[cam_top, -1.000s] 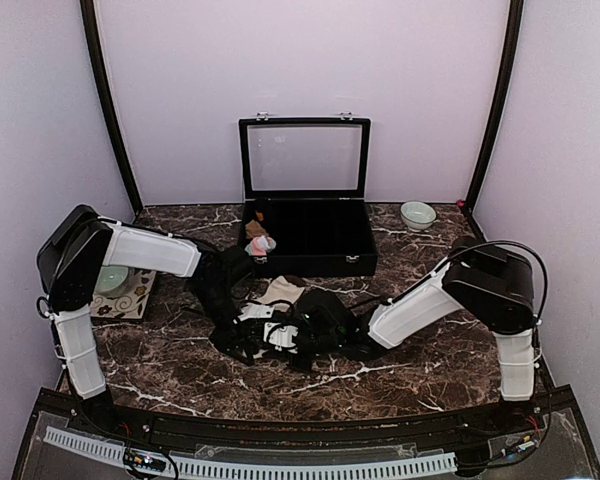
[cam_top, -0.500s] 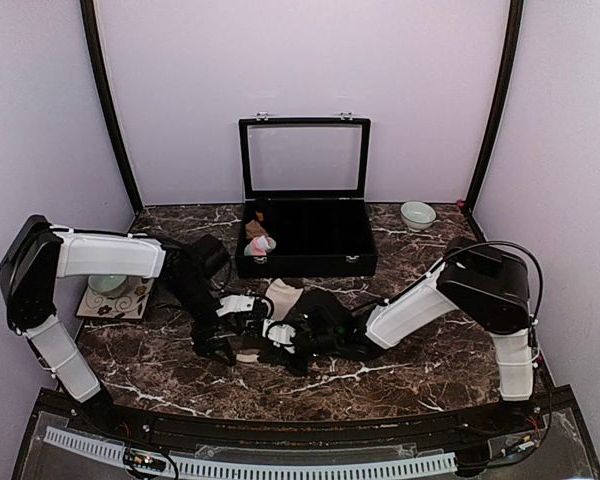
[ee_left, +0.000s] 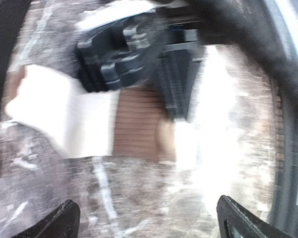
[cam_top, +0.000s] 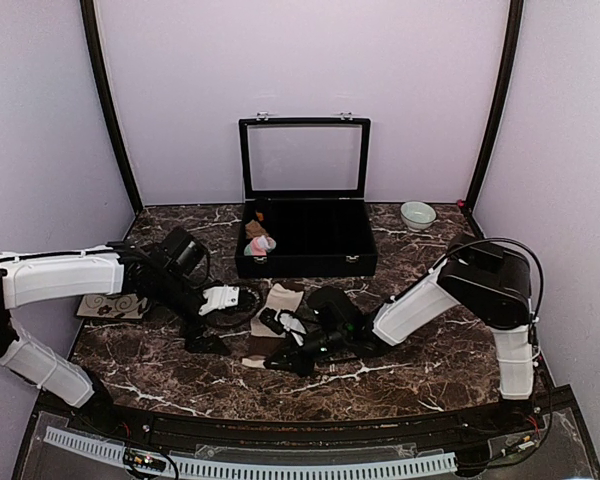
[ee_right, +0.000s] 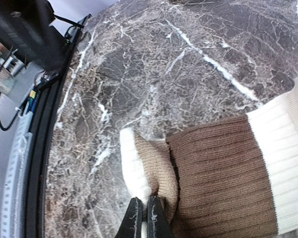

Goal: Roll the socks
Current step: Roll the sock at the center of the board.

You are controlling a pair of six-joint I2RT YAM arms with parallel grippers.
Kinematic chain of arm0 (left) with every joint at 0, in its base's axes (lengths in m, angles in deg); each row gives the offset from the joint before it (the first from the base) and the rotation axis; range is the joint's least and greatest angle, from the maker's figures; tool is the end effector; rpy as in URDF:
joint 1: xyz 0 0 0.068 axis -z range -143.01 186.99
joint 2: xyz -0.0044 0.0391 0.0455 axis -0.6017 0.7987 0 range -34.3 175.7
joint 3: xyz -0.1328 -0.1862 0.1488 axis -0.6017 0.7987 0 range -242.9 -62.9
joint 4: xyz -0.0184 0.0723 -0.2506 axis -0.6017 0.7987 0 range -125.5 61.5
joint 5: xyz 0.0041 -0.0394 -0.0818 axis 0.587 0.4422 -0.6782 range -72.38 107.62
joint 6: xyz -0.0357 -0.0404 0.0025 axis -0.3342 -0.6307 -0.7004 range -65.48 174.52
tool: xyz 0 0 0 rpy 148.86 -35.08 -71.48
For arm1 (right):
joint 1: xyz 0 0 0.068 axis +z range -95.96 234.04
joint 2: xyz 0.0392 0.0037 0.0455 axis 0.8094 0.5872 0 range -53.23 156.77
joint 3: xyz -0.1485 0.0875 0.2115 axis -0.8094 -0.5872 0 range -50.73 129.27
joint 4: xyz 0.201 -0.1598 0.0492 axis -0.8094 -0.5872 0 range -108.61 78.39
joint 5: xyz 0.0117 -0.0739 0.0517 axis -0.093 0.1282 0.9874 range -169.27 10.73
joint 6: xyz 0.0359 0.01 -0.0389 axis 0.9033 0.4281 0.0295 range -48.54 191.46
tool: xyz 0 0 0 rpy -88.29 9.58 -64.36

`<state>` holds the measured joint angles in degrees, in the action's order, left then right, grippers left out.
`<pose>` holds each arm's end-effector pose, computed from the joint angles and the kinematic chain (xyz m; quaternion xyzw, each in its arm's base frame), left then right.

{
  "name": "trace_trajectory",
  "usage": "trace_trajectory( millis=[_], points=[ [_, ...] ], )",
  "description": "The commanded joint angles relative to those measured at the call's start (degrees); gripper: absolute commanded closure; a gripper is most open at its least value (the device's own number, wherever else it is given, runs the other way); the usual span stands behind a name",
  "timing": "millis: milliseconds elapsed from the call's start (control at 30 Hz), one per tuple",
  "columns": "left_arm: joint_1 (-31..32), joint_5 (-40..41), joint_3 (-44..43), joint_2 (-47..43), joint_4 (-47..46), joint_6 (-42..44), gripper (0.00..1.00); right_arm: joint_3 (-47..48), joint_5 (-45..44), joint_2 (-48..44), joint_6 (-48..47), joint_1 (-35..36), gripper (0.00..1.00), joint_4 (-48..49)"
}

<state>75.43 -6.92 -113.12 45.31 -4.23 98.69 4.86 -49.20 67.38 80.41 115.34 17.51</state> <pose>0.2002 -0.1779 0.2124 0.6644 0.6747 -0.1930 0.2573 0.1751 0.3570 0.0825 -0.4853 0.7199 0.4417 0.2263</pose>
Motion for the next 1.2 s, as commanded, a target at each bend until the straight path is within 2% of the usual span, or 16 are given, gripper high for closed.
trace_trajectory(
  millis=[0, 100, 300, 400, 533, 767, 933, 1167],
  points=[
    [-0.7, 12.34, 5.41, -0.83, -9.41, -2.21, 0.01, -6.41, 2.57, 7.31, 8.4, 0.33, 1.0, -20.49],
    [-0.8, 9.3, 5.88, -3.88, -10.0, -0.73, 0.01, -5.68, 5.3, 8.46, 10.23, 0.14, 1.0, -21.19],
    [1.3, 5.99, 2.37, -1.01, -7.0, 3.62, 0.01, -4.91, 8.43, 10.35, 13.29, -2.14, 1.0, -23.37],
    [6.1, 1.8, 0.97, 1.88, -2.65, 5.26, 0.13, -5.79, 9.17, 10.88, 14.97, -3.56, 1.0, -22.96],
    [13.34, 1.69, 2.88, 5.36, -5.16, 6.2, 0.36, -5.65, 10.1, 11.92, 16.06, -4.34, 1.0, -22.9],
    [14.12, 0.46, 1.62, 7.68, -7.87, 4.88, 0.38, -6.25, 11.26, 11.66, 17.25, -5.19, 1.0, -21.21],
    [14.12, 4.88, 3.78, 8.04, -12.36, 4.12, 0.48, -5.89, 11.31, 11.9, 17.07, -5.4, 1.0, -21.29],
    [14.12, 5.91, 4.54, 10.61, -13.96, 4.36, 0.6, -6.28, 11.48, 11.92, 17.24, -5.58, 1.0, -20.89]
  ],
)
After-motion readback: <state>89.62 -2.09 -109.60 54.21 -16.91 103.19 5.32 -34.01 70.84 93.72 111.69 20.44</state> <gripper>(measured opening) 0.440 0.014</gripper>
